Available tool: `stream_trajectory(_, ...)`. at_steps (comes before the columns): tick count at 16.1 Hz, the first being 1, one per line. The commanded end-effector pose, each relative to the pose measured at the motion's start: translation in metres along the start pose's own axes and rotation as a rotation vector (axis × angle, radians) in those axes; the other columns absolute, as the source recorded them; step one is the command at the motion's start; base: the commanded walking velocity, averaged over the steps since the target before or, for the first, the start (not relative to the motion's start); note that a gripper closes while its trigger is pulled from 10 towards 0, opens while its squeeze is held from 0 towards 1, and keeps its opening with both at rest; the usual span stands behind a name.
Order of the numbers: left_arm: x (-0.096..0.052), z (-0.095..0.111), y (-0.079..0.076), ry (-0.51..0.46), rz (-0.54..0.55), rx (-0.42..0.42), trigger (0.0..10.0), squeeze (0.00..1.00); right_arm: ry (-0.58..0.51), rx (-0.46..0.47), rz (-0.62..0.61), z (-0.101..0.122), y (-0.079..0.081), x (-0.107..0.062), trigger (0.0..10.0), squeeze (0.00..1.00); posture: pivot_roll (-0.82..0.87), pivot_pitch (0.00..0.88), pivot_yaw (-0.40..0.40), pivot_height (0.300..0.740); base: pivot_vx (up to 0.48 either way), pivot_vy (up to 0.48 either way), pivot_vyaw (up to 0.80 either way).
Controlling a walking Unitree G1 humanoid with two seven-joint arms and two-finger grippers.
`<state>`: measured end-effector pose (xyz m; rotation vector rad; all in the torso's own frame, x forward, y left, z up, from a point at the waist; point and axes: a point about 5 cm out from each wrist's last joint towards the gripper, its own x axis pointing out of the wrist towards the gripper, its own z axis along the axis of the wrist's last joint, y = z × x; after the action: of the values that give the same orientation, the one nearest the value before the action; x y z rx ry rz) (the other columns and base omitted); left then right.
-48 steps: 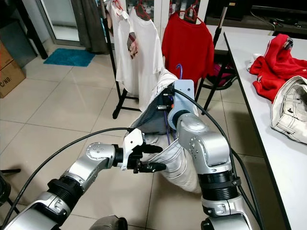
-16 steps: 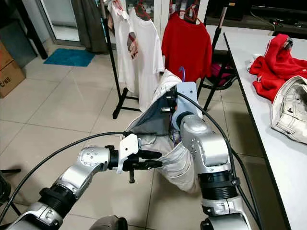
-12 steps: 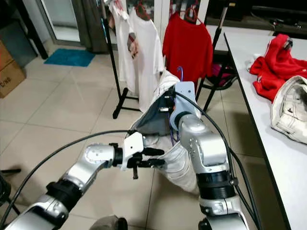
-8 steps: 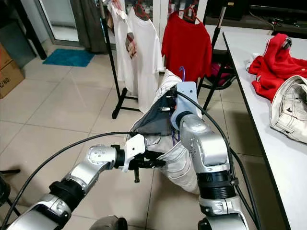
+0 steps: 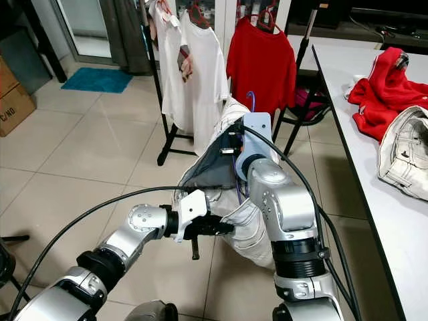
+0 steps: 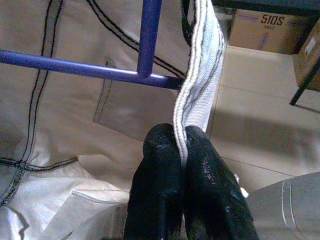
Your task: Hang hanger
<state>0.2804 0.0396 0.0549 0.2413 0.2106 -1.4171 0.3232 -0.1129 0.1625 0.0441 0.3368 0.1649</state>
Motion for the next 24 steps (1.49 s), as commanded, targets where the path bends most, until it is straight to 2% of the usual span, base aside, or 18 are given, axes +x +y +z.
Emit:
stream_trajectory(1,-0.003,0.005,0.004,-0.018,-0.001,0.016,0.0,0.0,-0.101,0.001,0.014,0.024,0.003,-0.006,10.0,0.0,0.04,0.024,0.033,0.74,0.0,0.0,0.0)
stream_trajectory(3,-0.009,0.005,0.006,-0.06,0.015,-0.026,0.0,0.0,-0.097,0.003,0.012,0.023,0.002,-0.006,10.0,0.0,0.04,0.025,0.032,0.74,0.0,0.0,0.0)
stream_trajectory(5,-0.012,0.006,0.007,-0.081,0.011,-0.035,0.0,0.0,-0.094,0.0,0.014,0.022,0.003,-0.005,10.0,0.0,0.04,0.025,0.031,0.74,0.0,0.0,0.0)
stream_trajectory(8,-0.023,0.017,0.012,-0.162,0.044,-0.052,0.0,0.0,-0.078,-0.025,-0.005,0.016,-0.001,-0.004,10.0,0.0,0.04,0.025,0.031,0.74,0.0,0.0,0.0)
stream_trajectory(10,-0.041,0.032,0.015,-0.225,0.071,-0.021,0.0,0.0,-0.037,-0.059,-0.054,0.0,-0.013,-0.001,10.0,0.0,0.05,0.022,0.035,0.74,0.0,0.0,0.0)
stream_trajectory(12,-0.053,0.047,0.009,-0.263,0.059,0.01,0.0,0.0,-0.003,-0.093,-0.092,-0.013,-0.024,0.001,10.0,0.0,0.06,0.022,0.03,0.74,0.0,0.0,0.0)
stream_trajectory(16,-0.071,0.062,0.011,-0.262,0.116,0.052,0.0,0.0,0.015,-0.12,-0.112,-0.017,-0.034,0.004,10.0,0.0,0.06,0.013,0.027,0.74,0.0,0.0,0.0)
stream_trajectory(17,-0.076,0.058,0.015,-0.218,0.157,0.051,0.0,0.0,0.006,-0.108,-0.104,-0.014,-0.035,0.004,10.0,0.0,0.06,0.011,0.028,0.74,0.0,0.0,0.0)
stream_trajectory(19,-0.088,0.038,0.03,-0.116,0.302,-0.004,0.0,0.0,-0.02,-0.063,-0.079,-0.004,-0.036,0.002,10.0,0.0,0.06,0.005,0.029,0.74,0.0,0.0,0.0)
stream_trajectory(20,-0.093,0.03,0.039,-0.102,0.39,-0.048,0.0,0.0,-0.03,-0.045,-0.073,0.0,-0.038,0.001,10.0,0.0,0.05,0.0,0.031,0.74,0.0,0.0,0.0)
stream_trajectory(22,-0.108,0.023,0.055,-0.088,0.559,-0.082,0.0,0.0,-0.038,-0.042,-0.069,0.005,-0.044,-0.005,10.0,0.0,0.05,0.0,0.031,0.74,0.0,0.0,0.0)
stream_trajectory(24,-0.114,0.02,0.061,-0.112,0.607,-0.138,0.0,0.0,-0.025,-0.062,-0.069,0.004,-0.055,-0.011,10.0,0.0,0.04,0.0,0.031,0.74,0.0,0.0,0.0)
